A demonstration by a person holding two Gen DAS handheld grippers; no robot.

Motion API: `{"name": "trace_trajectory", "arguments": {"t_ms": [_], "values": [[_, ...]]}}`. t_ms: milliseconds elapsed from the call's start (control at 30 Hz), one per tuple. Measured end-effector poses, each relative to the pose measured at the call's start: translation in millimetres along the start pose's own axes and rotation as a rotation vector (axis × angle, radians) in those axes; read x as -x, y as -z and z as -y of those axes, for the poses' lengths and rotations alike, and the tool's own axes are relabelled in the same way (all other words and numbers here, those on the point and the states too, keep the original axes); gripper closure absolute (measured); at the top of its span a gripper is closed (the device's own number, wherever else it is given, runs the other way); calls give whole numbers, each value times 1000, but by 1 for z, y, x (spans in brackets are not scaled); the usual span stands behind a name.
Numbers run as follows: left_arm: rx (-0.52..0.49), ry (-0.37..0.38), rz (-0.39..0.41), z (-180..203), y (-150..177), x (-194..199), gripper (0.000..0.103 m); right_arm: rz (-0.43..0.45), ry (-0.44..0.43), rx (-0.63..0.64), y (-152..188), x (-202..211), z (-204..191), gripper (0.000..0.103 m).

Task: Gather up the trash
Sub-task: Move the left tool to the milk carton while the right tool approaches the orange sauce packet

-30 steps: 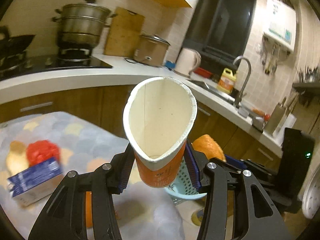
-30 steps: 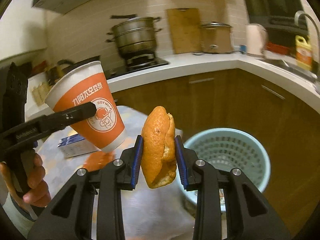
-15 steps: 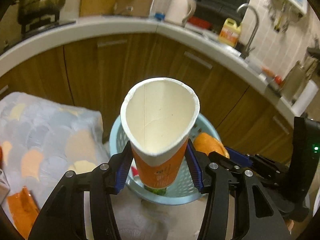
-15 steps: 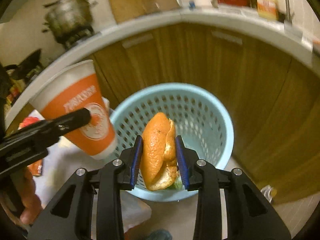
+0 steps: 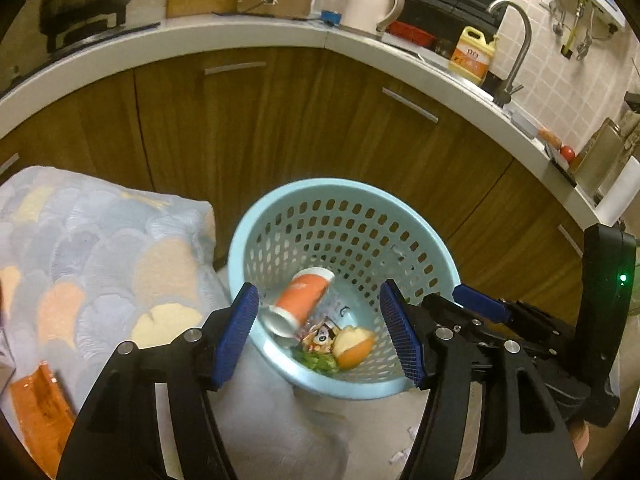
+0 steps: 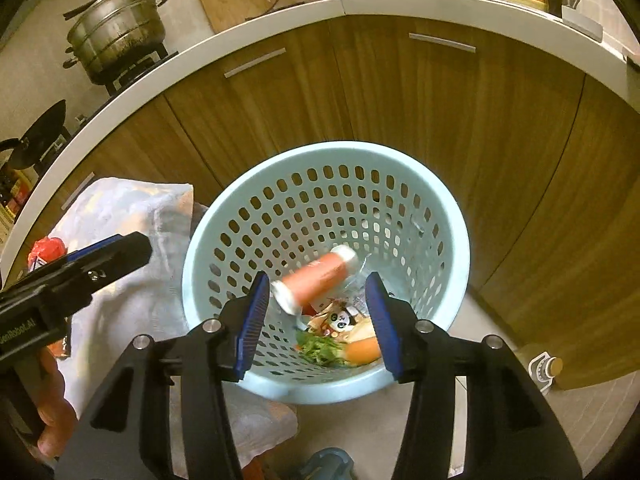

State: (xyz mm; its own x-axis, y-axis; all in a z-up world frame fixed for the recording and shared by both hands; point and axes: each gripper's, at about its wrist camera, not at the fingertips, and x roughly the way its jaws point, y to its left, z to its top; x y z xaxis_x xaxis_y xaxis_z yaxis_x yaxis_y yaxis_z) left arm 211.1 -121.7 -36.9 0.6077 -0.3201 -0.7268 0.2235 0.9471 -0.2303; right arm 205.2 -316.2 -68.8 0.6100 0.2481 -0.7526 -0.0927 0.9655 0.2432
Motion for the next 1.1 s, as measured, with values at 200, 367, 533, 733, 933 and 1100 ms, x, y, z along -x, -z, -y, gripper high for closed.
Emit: {"name": "trace_trajectory", "arguments": {"t_ms": [200, 367, 533, 733, 933, 1100], "values": [[16, -17, 55, -7, 8, 31, 41, 23, -39, 38, -2, 14, -21, 56], [51, -46, 123, -27, 17, 69, 41, 44, -102, 100, 0, 28, -60, 57], [89, -90, 195, -52, 29, 111, 39, 71, -163, 191, 8, 42, -112, 57], [149, -196, 292, -98, 53, 171, 34, 64, -232, 284, 30, 39, -178, 57], [245, -315, 344, -162, 82, 225, 31, 59, -261, 367, 50, 25, -234, 57], [349, -354, 334, -210, 106, 245, 31, 57, -263, 397, 60, 14, -262, 67]]}}
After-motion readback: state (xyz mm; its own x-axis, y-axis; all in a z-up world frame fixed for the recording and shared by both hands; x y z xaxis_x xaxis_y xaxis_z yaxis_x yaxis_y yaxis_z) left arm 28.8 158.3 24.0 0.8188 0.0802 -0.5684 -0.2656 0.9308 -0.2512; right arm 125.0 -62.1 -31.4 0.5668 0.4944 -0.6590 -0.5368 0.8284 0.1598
